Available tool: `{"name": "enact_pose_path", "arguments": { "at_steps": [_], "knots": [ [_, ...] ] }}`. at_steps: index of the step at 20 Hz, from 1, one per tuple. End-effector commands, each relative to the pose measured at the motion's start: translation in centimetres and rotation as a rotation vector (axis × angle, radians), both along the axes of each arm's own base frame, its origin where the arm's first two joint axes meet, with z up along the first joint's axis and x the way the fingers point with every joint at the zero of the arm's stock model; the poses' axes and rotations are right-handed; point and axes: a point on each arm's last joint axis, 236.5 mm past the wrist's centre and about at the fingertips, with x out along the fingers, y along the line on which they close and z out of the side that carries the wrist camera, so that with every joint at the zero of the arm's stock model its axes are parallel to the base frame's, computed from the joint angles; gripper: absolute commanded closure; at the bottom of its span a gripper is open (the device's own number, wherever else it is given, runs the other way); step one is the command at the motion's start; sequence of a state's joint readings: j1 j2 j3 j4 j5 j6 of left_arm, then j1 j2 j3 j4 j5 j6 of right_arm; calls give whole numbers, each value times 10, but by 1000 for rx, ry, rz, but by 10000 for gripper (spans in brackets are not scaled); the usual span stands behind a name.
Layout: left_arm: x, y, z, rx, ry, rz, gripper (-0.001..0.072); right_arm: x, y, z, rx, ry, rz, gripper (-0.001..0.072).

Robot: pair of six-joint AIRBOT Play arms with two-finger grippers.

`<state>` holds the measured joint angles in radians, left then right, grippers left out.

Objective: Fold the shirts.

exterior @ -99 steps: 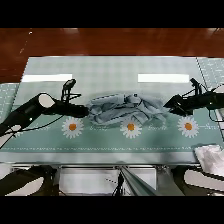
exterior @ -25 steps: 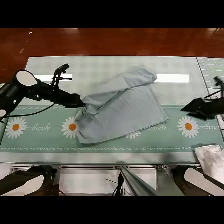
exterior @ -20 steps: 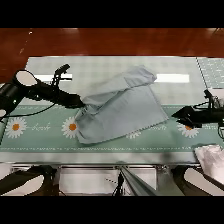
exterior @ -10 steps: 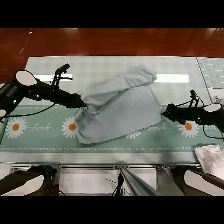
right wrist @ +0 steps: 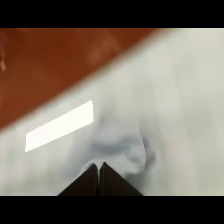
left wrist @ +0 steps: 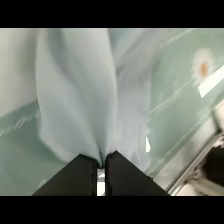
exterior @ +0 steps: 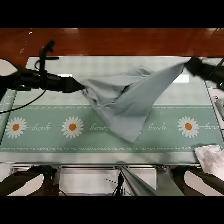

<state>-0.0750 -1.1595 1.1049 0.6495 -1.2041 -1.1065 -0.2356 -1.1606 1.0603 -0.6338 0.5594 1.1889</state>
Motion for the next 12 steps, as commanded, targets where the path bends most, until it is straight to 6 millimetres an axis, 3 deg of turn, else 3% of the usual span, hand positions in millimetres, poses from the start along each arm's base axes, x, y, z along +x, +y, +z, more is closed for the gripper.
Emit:
{"name": "enact_pose_path", "arguments": {
  "at_steps": [1,2,4,9,10,11,12],
  "knots": [
    [-19,-11,45,-92,-55,-69,676,33,-27,116,-67,-264,-92,689],
    [-32,-16,41,-91,-11,-108,676,41,-28,116,-58,-261,-90,689],
    [-49,-26,25,-77,51,-150,676,53,-23,91,-2,-193,-70,689],
    [-74,-50,-27,-40,142,-180,676,51,2,-12,28,111,71,683],
    [-74,-52,-34,-36,145,-167,676,46,7,-27,24,161,102,523],
    [-71,-53,-39,-33,142,-149,676,39,10,-34,19,195,133,299],
    [-68,-53,-41,-32,136,-135,676,29,14,-38,7,227,179,223]
  ]
}}
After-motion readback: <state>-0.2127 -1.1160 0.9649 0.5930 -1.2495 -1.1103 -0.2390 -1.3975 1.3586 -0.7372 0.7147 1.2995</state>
